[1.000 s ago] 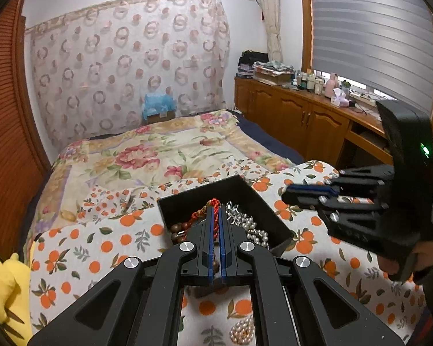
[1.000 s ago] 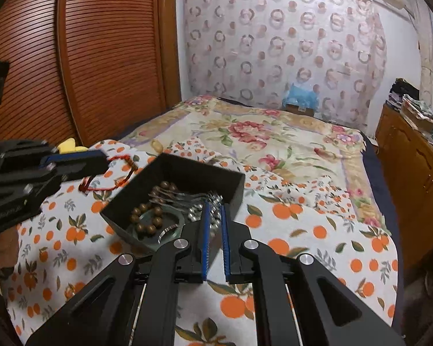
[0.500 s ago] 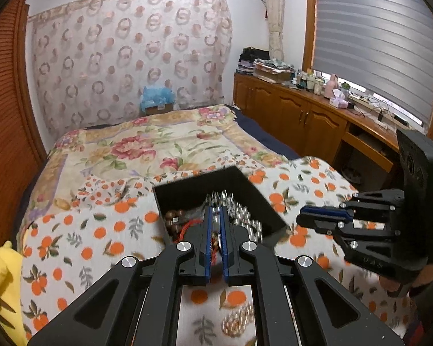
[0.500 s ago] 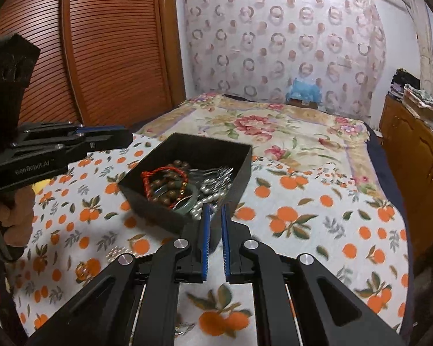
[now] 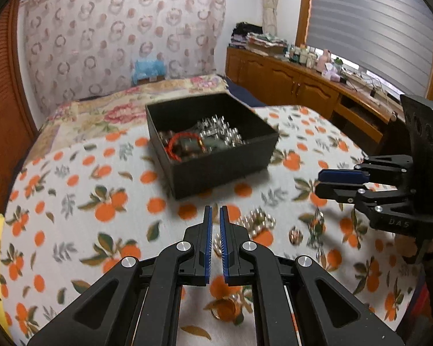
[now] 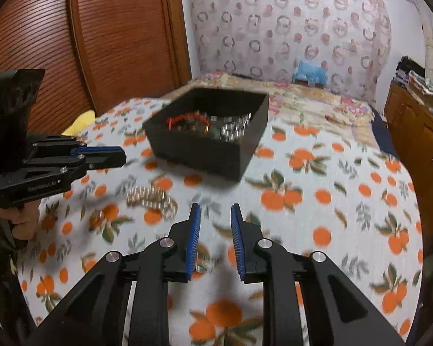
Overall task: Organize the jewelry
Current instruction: 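Move both open tools from the box back to the jewelry pile, then grasp the pearl necklace with the left tool while the right tool grasps the green jade necklace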
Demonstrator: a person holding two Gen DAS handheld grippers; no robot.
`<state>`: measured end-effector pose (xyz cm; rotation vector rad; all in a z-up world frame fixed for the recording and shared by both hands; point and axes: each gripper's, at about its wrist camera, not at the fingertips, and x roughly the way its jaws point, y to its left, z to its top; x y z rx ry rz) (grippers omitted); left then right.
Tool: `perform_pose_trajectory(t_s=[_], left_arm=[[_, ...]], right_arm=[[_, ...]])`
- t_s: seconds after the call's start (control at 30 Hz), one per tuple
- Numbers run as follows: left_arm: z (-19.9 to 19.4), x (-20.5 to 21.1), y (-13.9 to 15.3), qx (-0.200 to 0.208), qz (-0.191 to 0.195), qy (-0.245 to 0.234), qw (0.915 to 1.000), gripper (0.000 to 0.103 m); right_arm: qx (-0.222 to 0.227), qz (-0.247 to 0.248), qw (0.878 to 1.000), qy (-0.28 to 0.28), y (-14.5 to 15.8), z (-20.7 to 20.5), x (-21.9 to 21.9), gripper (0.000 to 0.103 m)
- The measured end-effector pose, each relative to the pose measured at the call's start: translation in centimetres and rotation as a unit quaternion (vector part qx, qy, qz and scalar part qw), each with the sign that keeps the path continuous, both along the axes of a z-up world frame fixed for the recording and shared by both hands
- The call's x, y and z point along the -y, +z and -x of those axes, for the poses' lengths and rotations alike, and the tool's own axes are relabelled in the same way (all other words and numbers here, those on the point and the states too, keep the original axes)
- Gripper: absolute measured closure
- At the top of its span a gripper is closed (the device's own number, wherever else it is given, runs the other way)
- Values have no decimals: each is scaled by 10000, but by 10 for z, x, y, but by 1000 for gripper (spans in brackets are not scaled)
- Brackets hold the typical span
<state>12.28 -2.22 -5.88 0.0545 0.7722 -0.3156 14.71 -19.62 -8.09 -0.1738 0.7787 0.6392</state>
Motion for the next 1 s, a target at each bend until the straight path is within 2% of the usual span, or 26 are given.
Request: perform_pose_trajectory(t_s=[0.03, 0.13, 0.23, 0.43, 0.53, 0.77, 1.0], left_arm=[[1, 1, -4, -56, -8, -28, 10000, 97], [3, 7, -11, -164, -4, -123, 9998, 80], [4, 15, -14, -183, -67, -241, 9995, 80], [-1, 30, -19, -276, -307, -404, 9983, 80], [-3, 34, -23, -329, -442, -430, 9976, 82], [-5, 30, -25, -381, -444, -429, 9974, 99], [16, 23, -9, -164, -126, -347, 9992, 99]], right_arm=[[-34, 39, 10000, -12, -3, 3, 2, 79], [-79, 166, 9998, -2, -11, 11, 4, 79], [-83, 337, 9994, -11, -18, 15, 4, 79], [-107, 377, 9992, 8, -20, 14, 3, 79], [-109, 390, 9992, -19, -20, 13, 3, 79], [-200, 306, 9992, -160, -20, 8, 8, 79], [-217, 308, 9990, -231, -22, 6, 10, 79]])
